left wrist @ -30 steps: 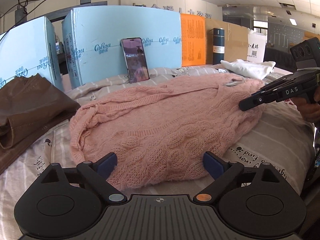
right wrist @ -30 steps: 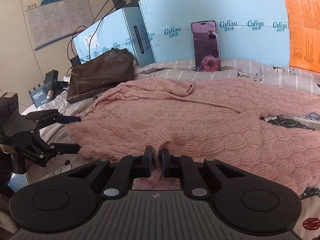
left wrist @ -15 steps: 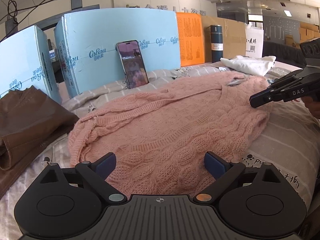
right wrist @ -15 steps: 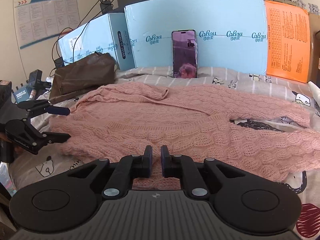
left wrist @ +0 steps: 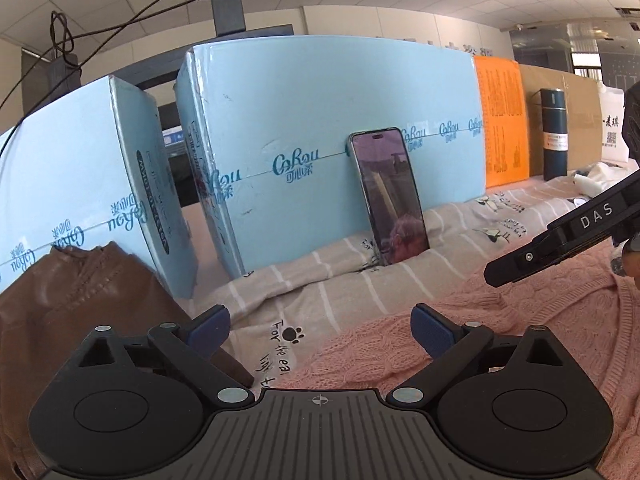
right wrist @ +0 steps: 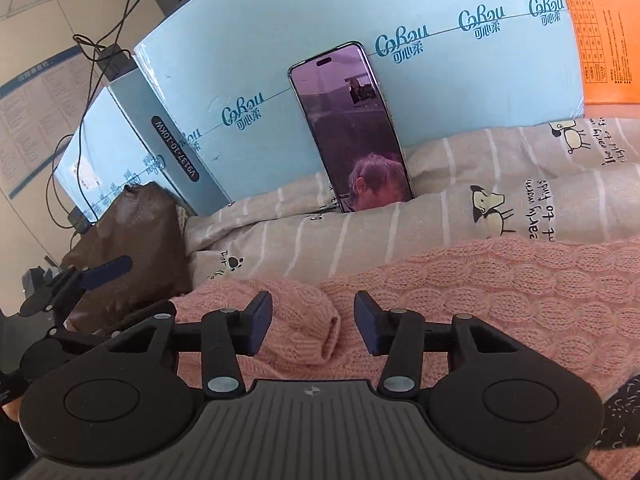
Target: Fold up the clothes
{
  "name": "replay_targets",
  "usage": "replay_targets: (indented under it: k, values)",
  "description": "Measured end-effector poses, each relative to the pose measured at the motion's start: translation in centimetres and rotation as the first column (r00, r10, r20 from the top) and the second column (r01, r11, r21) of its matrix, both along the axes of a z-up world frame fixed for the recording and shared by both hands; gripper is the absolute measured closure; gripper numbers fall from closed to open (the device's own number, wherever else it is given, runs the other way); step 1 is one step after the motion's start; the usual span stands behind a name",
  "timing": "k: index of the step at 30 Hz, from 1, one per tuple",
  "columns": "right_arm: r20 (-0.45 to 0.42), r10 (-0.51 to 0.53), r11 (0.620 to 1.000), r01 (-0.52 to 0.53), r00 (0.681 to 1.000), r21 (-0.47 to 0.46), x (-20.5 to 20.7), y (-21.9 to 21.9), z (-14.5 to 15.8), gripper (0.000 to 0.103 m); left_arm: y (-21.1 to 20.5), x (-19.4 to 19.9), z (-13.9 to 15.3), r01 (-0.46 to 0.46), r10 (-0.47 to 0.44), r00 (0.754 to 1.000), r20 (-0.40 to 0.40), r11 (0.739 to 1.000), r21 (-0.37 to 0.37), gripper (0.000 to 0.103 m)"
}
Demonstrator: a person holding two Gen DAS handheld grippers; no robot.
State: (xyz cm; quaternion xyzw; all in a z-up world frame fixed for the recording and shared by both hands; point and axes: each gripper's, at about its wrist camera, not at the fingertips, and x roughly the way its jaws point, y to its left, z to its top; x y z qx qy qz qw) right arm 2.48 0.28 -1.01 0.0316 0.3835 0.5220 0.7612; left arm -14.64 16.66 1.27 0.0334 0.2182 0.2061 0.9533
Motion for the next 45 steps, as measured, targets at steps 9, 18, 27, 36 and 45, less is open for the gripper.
replay_targets:
  k: [9,18,27,36,45]
  values:
    - [0.023,0.029,0.999,-0.03,0.999,0.02,0.0,0.8,-1.2,0.096,1.1,0.3,-1.6,-0.045,0.046,0.996,-0.074,0.999,0.012,0.004]
    - [0.148,0.06,0.994,-0.045,0.987,-0.103,-1.1,1.3,-1.6,0.089,0.9,0.4,-1.9,-0.014,0.016,0.996,-0.091,1.0,0.024,0.004]
    - [0.287,0.025,0.987,0.022,0.958,-0.158,-0.6,1.4,-2.4,0.053,1.4,0.6,-2.4,-0.007,0.006,0.99,-0.138,1.0,-0.004,0.004]
    - [0.466,-0.002,0.997,-0.032,0.885,0.063,-1.3,-6.9,4.5,0.014,-4.5,-5.3,-0.2,0.348,-0.337,0.938,-0.086,0.914,0.209,0.003]
    - [0.566,0.07,0.995,-0.018,0.821,-0.097,-2.4,-15.5,3.3,0.003,-8.5,-11.0,0.7,0.53,-0.508,0.848,-0.155,0.823,0.203,0.002]
